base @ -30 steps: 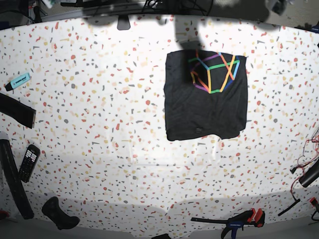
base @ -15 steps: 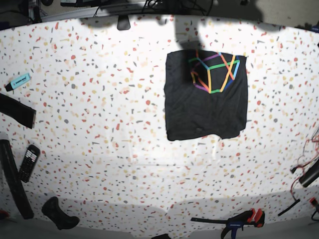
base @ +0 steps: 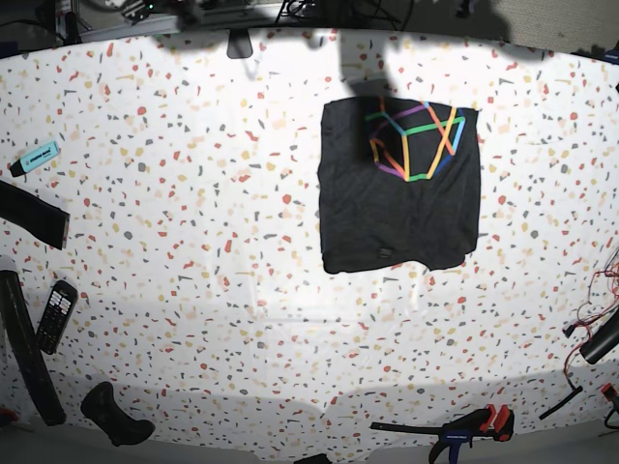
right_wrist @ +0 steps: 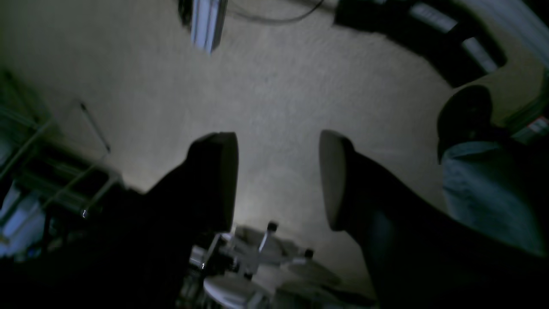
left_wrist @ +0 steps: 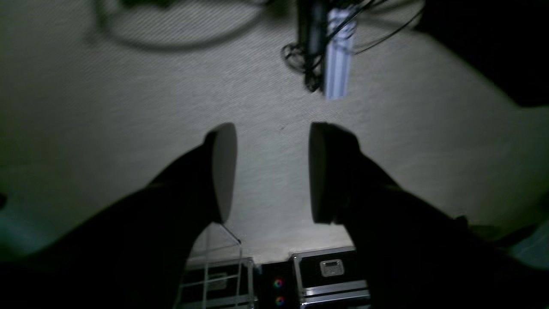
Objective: Fold the T-shirt properly
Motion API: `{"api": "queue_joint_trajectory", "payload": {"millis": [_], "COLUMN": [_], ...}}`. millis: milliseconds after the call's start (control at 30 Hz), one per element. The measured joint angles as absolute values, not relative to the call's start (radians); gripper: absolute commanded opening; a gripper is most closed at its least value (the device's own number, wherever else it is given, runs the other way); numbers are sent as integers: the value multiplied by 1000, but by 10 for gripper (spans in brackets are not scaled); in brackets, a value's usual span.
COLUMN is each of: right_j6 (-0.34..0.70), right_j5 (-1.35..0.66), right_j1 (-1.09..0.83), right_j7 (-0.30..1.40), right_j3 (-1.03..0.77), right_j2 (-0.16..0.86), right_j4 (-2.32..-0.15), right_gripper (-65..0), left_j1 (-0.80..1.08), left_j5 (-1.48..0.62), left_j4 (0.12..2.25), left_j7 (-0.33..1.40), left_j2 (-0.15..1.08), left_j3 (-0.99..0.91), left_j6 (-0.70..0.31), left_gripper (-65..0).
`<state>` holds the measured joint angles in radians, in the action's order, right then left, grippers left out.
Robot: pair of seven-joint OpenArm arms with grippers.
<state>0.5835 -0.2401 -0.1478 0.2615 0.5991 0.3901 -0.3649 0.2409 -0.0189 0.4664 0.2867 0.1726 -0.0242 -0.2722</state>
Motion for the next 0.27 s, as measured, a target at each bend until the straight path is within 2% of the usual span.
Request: {"api": "queue_joint_trajectory", "payload": {"millis": [267], "right_j6": [583], "right_j5": [-241], "right_j1": [-143], "right_j7": [358], "right_j3": [604], "right_j2": [358], "right_j4": [-388], "right_gripper": [-360], "left_j1": [239], "left_j5": [-22], "left_j4": [524], "left_j7": [319], "left_j2": [172], "left_j3": [-24], "left_j6": [-272], "left_gripper": [-388]}}
